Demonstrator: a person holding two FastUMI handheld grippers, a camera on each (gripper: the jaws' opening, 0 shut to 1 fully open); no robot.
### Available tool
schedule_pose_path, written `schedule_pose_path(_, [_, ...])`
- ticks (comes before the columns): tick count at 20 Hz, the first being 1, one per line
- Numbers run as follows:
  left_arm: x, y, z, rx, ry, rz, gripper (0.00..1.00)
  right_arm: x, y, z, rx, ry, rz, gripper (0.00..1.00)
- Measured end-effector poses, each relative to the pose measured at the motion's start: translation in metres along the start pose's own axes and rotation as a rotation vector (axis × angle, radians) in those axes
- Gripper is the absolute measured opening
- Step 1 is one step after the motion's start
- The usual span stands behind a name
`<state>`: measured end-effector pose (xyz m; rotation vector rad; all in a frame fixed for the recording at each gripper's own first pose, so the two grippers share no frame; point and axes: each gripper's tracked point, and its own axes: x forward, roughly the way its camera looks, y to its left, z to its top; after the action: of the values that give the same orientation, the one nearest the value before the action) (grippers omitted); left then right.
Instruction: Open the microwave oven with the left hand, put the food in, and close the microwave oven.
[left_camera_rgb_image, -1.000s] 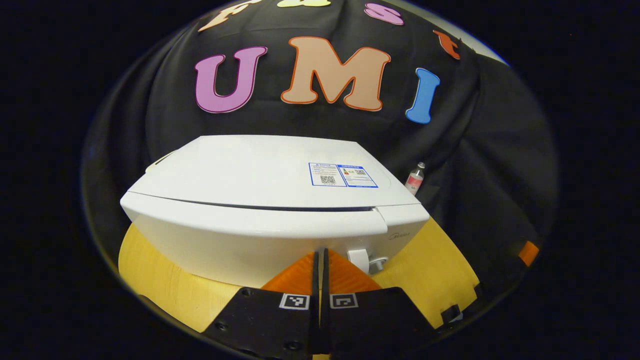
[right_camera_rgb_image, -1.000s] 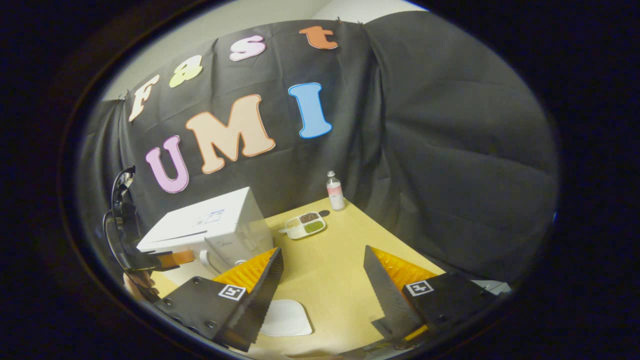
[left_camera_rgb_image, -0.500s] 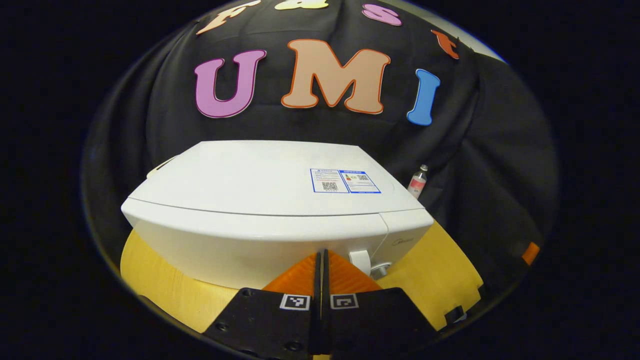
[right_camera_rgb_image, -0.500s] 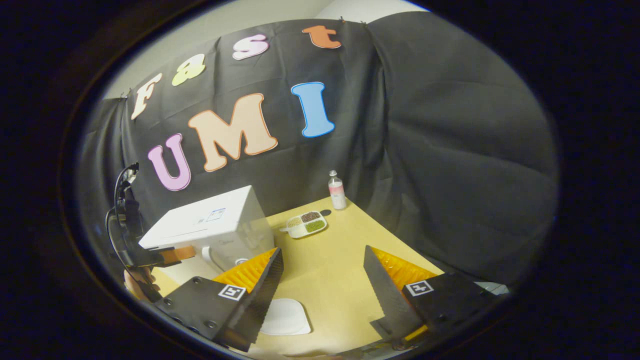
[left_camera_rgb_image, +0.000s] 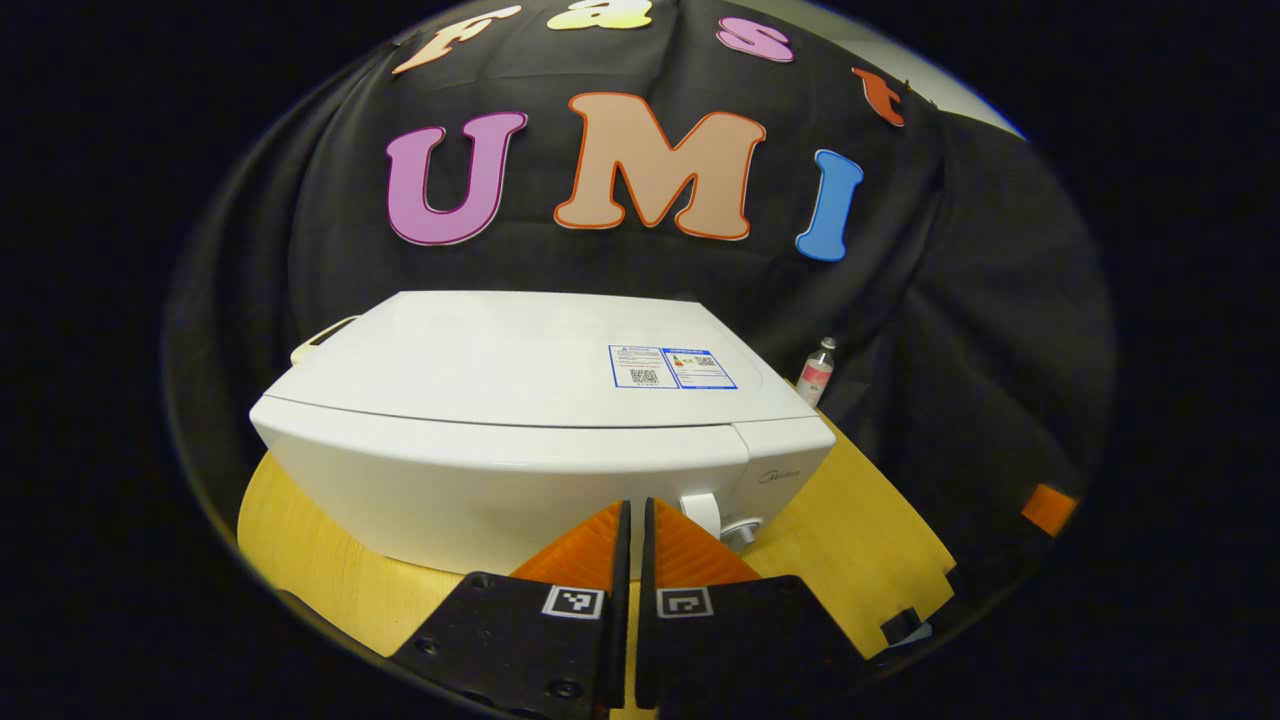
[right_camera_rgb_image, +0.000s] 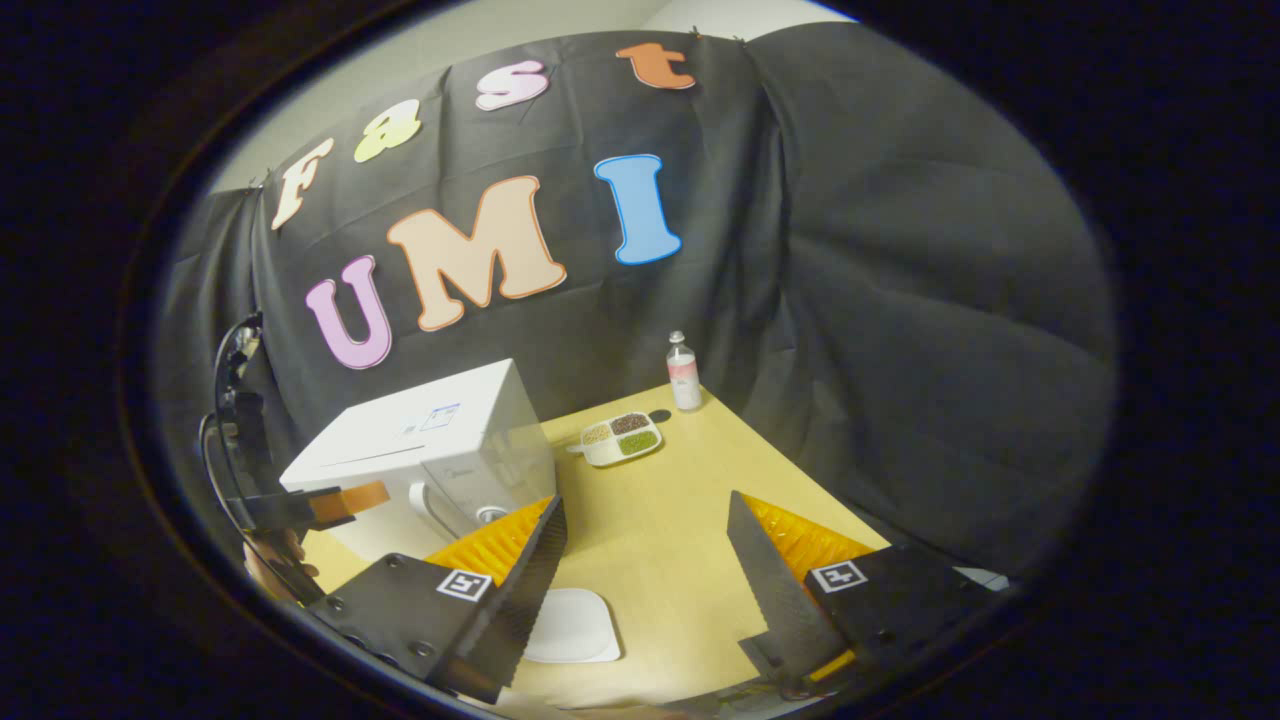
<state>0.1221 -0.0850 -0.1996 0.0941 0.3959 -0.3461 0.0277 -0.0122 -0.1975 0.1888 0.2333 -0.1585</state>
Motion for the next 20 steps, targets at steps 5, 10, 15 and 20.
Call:
schedule_pose_path(5, [-0.036, 0.01, 0.012, 0.024, -0.058, 0.057, 0.25, 0.007, 0.026, 0.008, -0.022, 0.01, 0.065, 0.99])
schedule_pose_path(10, [-0.068, 0.033, 0.031, 0.045, -0.122, 0.157, 0.53, 0.016, 0.063, 0.02, -0.056, 0.012, 0.153, 0.99])
schedule_pose_path(15, [-0.103, 0.065, 0.066, 0.045, -0.235, 0.304, 0.97, 0.018, 0.1, 0.041, -0.095, -0.016, 0.24, 0.99])
schedule_pose_path(20, [-0.129, 0.087, 0.087, 0.013, -0.294, 0.365, 0.96, 0.018, 0.128, 0.068, -0.122, -0.072, 0.304, 0.99])
